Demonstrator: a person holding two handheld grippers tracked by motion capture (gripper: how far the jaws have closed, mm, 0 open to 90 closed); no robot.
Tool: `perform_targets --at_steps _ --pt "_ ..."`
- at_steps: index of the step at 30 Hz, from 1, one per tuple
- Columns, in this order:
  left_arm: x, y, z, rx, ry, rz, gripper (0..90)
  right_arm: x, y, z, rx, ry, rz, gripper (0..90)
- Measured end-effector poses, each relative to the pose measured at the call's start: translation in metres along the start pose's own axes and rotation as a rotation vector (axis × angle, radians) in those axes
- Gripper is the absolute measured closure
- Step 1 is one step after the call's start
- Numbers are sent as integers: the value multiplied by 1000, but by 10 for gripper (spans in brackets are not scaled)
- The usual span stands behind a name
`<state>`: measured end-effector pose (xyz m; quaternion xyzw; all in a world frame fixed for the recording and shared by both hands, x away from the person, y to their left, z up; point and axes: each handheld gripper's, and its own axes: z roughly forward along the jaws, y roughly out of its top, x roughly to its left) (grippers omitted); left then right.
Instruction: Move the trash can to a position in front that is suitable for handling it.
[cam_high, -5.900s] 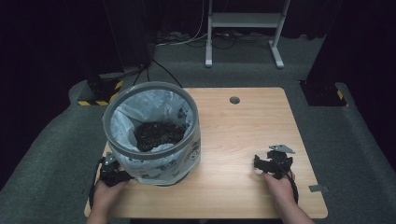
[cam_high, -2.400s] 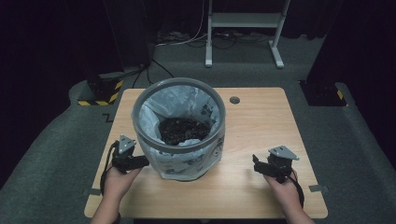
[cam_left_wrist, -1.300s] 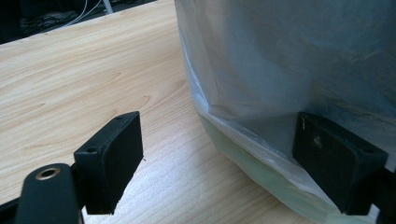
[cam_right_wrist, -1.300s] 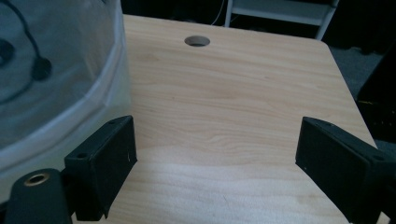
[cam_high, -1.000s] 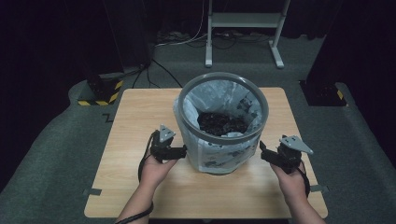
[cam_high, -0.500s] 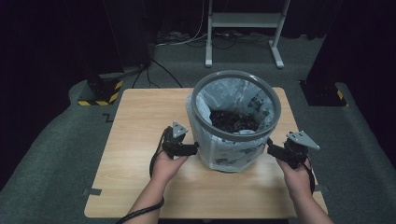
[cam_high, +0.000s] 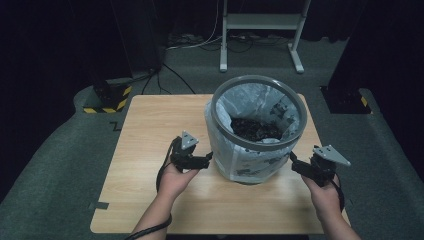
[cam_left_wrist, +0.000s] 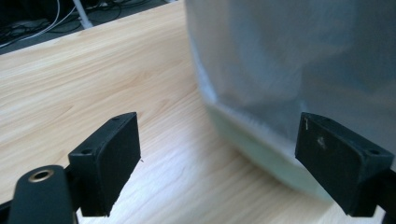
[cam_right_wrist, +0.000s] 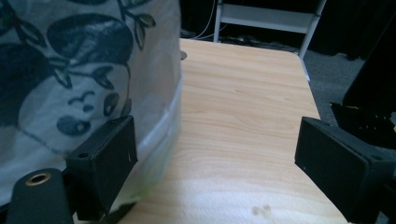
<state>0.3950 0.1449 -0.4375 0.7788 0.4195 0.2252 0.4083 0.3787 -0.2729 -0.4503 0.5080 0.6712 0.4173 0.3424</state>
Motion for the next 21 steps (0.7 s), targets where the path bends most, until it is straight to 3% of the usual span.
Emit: perform_targets --at_steps 4,10,14,16,19,21 --pt "10 -13 -10 25 8 -8 140 -6 -6 -5 10 2 6 130" --pt "34 -47 -14 135 52 -32 144 -14 -23 -5 35 -2 22 130" --pt "48 -74 -9 230 103 -46 146 -17 -42 6 107 7 42 130" --pt "51 -77 -9 236 100 -66 144 -18 -49 10 137 14 67 129" --pt "55 -85 -9 260 122 -77 143 -18 -54 14 163 19 72 129" --pt "58 -90 -8 271 125 -106 142 -15 -59 19 203 29 72 129"
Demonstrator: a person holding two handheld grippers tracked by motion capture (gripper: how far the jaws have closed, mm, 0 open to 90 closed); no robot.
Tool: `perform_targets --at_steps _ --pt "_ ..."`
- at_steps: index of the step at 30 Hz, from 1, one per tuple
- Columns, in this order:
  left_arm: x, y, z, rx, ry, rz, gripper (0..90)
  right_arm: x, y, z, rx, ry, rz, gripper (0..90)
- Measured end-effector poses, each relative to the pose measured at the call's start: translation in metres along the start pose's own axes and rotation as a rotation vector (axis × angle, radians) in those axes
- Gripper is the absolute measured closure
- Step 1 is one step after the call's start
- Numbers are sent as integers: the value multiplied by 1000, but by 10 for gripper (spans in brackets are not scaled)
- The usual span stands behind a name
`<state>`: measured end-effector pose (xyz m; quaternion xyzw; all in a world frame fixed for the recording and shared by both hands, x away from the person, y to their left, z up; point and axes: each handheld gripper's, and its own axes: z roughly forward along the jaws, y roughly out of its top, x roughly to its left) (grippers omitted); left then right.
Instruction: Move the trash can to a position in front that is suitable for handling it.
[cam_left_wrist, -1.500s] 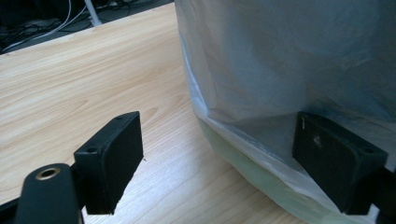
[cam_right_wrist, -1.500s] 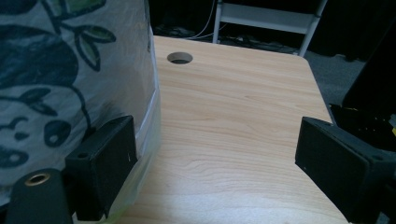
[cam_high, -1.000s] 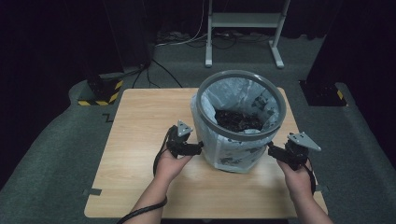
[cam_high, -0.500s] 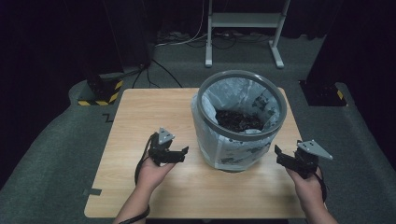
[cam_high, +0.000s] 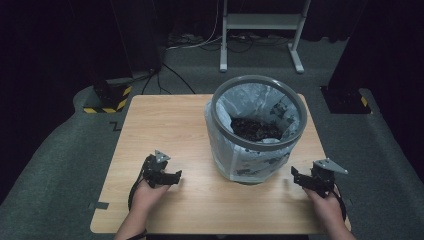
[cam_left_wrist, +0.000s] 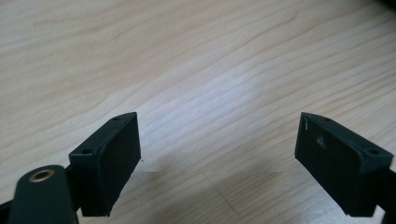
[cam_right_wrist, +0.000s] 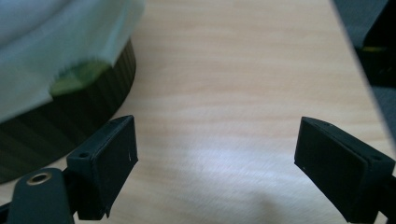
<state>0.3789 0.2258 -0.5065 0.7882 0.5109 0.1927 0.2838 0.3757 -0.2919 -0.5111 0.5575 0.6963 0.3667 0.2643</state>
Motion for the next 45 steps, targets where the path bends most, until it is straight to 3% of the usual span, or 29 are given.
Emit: perform_targets --at_steps 3,7,13,19,24,27,29,35,39,45 --pt "4 -2 1 -8 -1 -46 142 7 -4 8 56 6 -42 130" --pt "7 -5 1 3 6 -63 142 15 -7 14 109 6 -81 131" --pt "7 -8 4 22 28 -76 134 17 -7 14 118 12 -81 123" --pt "6 -7 5 37 34 -63 124 18 -7 15 122 5 -73 113" --pt "5 -5 2 75 39 -73 119 18 -7 15 122 -2 -71 111" --pt "4 -1 1 122 30 -106 120 18 -7 15 123 2 -67 107" --pt "4 0 2 160 49 -107 116 18 -7 15 125 7 -69 105" --pt "1 7 3 250 53 -127 63 18 -6 16 126 6 -76 103" --pt "4 13 7 343 56 -151 10 19 -6 17 124 5 -80 103" --pt "8 20 9 444 58 -160 0 19 -5 18 123 22 -94 107"
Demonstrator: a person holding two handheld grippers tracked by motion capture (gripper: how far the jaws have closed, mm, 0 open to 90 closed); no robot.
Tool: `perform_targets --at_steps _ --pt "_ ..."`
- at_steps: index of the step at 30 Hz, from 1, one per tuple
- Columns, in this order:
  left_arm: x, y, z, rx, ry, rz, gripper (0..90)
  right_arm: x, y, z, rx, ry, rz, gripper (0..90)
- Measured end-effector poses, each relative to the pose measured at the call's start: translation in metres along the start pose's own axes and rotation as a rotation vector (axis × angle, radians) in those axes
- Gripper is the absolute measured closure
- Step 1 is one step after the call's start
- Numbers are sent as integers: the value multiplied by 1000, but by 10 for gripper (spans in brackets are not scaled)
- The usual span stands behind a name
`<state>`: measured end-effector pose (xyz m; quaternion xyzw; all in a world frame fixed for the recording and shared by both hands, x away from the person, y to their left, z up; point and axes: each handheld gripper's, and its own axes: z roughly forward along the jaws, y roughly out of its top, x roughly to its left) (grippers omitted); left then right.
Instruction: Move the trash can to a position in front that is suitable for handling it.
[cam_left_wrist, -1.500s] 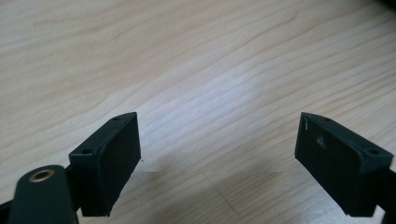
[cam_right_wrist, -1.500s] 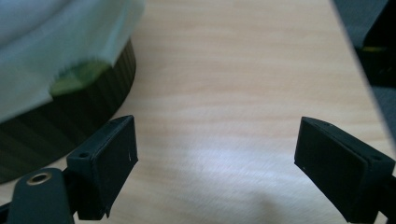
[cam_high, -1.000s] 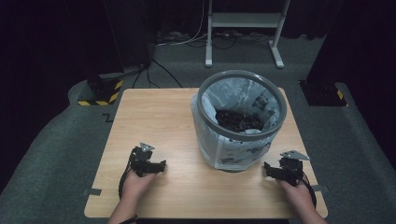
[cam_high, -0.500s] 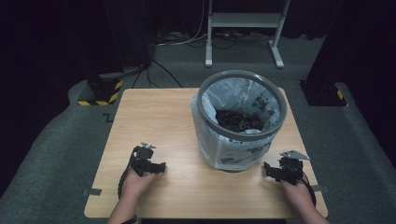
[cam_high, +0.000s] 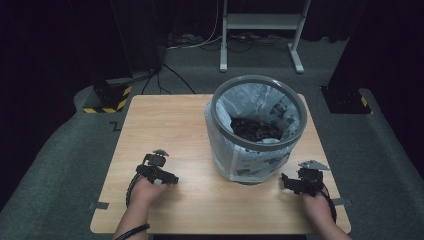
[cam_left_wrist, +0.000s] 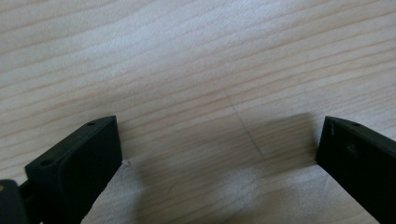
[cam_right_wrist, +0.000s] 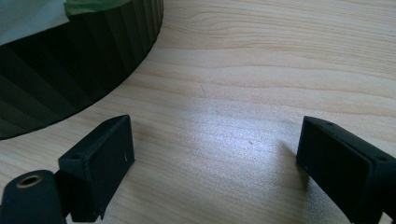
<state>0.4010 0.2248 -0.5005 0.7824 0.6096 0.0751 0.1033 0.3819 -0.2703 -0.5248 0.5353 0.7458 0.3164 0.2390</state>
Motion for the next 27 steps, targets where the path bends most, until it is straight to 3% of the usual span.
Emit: perform_targets --at_steps 4,7,13,14,27 --pt "4 6 0 54 12 -53 4 0 0 0 3 3 3 107" --pt "5 10 1 99 13 -49 1 0 0 0 3 4 3 108" --pt "11 15 2 179 7 -101 3 -1 0 0 1 7 -6 108" --pt "13 16 2 197 13 -95 3 -1 0 0 1 7 -7 108" --pt "15 19 3 241 24 -110 0 0 0 0 2 8 -2 107"
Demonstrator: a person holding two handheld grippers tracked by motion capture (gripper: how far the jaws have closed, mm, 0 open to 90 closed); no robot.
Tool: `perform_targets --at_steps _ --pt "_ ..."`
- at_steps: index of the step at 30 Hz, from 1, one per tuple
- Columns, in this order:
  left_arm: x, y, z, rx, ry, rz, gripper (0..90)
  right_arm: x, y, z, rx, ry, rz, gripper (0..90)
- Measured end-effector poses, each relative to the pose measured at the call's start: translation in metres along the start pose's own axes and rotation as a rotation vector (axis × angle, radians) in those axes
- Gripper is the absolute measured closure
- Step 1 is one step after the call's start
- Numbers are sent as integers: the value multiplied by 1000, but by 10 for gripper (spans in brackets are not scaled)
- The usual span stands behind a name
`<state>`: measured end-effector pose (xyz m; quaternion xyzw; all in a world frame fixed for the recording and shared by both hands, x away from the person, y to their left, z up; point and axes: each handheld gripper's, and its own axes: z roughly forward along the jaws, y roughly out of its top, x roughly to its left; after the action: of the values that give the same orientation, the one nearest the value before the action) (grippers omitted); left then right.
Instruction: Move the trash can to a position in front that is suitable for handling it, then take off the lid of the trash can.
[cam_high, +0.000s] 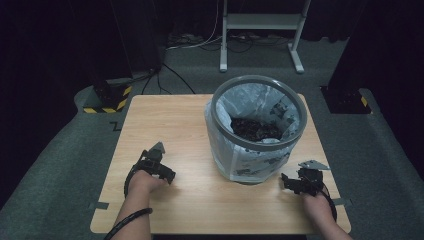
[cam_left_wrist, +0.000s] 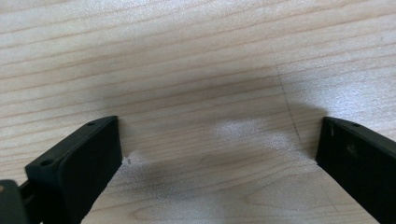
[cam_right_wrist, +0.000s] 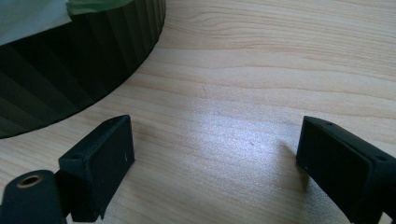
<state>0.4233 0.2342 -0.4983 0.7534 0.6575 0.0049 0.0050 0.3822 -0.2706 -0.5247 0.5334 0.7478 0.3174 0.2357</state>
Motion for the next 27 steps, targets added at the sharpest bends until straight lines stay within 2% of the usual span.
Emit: perform_targets --at_steps 5,8,9,12,14,18,19,21,25,27 --pt "-2 3 -2 29 -11 5 41 0 0 0 0 0 -2 108" --pt "-4 6 -8 38 -8 17 154 -1 0 0 -2 1 -5 108" --pt "-5 8 -10 37 -27 17 143 -1 0 0 -2 3 -4 107" --pt "-6 11 -15 37 -22 38 159 0 0 0 1 5 2 106" --pt "-7 12 -19 29 -28 31 160 0 0 0 1 3 1 106" --pt "-11 14 -28 32 -33 48 156 -1 1 1 0 8 2 105" --pt "-11 15 -31 22 -24 48 159 -1 1 1 -1 9 -4 105" --pt "-11 15 -36 1 -47 24 173 -2 1 1 1 7 -10 106" --pt "-10 15 -45 16 -24 38 202 -1 1 1 0 5 0 107" --pt "-10 14 -51 8 -28 25 233 0 1 1 0 0 0 108"
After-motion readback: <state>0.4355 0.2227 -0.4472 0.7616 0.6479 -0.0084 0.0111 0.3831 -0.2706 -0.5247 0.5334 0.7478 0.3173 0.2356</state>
